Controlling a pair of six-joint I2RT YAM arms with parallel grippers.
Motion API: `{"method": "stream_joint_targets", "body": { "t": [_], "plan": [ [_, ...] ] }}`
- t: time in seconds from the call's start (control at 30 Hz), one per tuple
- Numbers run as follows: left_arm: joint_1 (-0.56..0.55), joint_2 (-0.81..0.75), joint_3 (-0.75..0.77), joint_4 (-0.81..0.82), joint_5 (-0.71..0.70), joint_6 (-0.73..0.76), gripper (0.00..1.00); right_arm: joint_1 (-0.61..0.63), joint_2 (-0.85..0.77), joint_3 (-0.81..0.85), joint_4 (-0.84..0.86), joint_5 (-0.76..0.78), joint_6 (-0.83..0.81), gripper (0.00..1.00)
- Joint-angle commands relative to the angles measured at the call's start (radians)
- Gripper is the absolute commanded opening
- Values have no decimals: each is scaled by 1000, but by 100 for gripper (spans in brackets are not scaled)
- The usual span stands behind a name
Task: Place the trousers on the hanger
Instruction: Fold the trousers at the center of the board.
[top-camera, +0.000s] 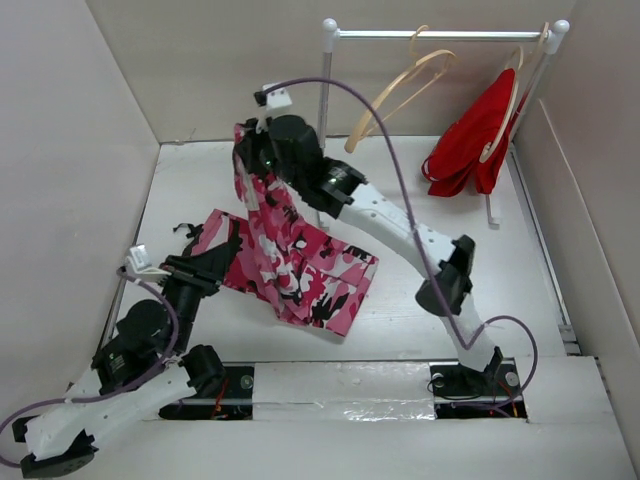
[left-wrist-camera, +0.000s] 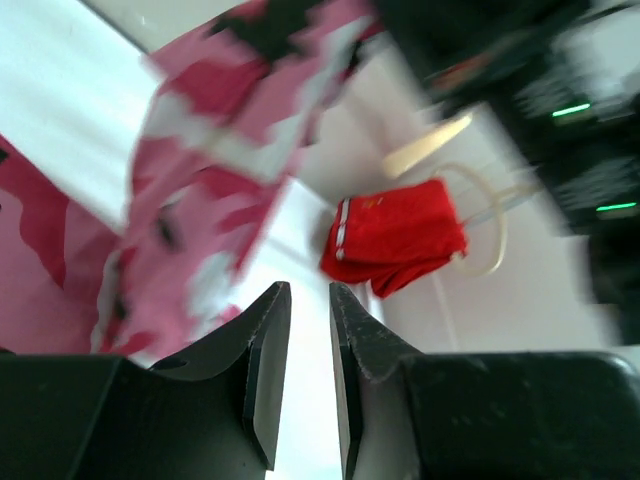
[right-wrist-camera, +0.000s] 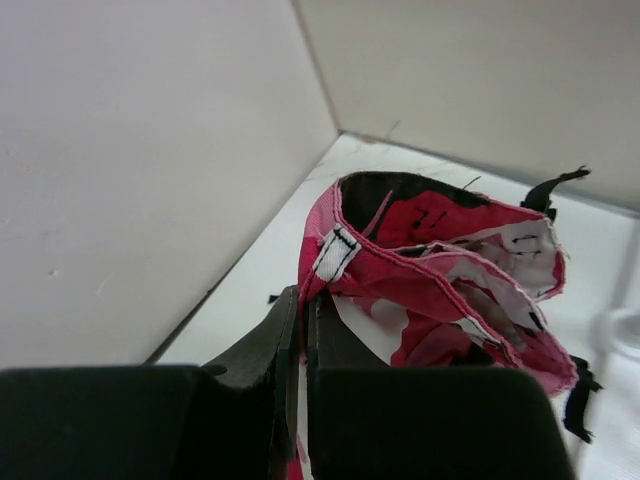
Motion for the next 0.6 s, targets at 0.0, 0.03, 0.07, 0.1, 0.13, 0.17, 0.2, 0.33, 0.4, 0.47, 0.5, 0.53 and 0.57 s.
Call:
{"method": "stream_joint_targets", "body": {
  "t": [0.0,0.03,0.07,0.1,0.13,0.17,0.2,0.33,0.4,0.47,0.5,0.53,0.57],
  "plan": [
    [3,-61,45,-55,-88,-8,21,34,129,76,194,-163,114,26],
    [3,-81,47,-89,-102,-24,23,45,224,116,173,-185,128,40],
    [3,-87,48,-107,-119,-45,29,45,264,158,161,-232,137,52],
    [3,-93,47,-126,-145,-82,30,56,294,211,150,-248,142,75],
    [3,-102,45,-152,-157,-96,34,65,312,216,138,-277,137,86],
    [3,-105,40,-179,-182,-125,39,65,278,180,138,-275,123,98],
    [3,-105,39,-180,-194,-125,40,65,277,180,138,-275,113,100],
    [3,-82,-5,-195,-240,-200,49,65,32,-251,264,-262,85,100],
    [3,-52,-33,-201,-288,-240,51,65,-152,-430,309,-240,67,91],
    [3,23,-74,-253,-344,-351,55,65,-332,-705,389,-179,70,53],
    [3,55,-82,-267,-363,-389,59,65,-391,-800,410,-167,71,35],
    [3,124,-87,-290,-378,-421,62,65,-448,-892,455,-148,80,19],
    [3,160,-91,-299,-394,-476,64,65,-503,-1057,466,-128,93,6]
  ]
}}
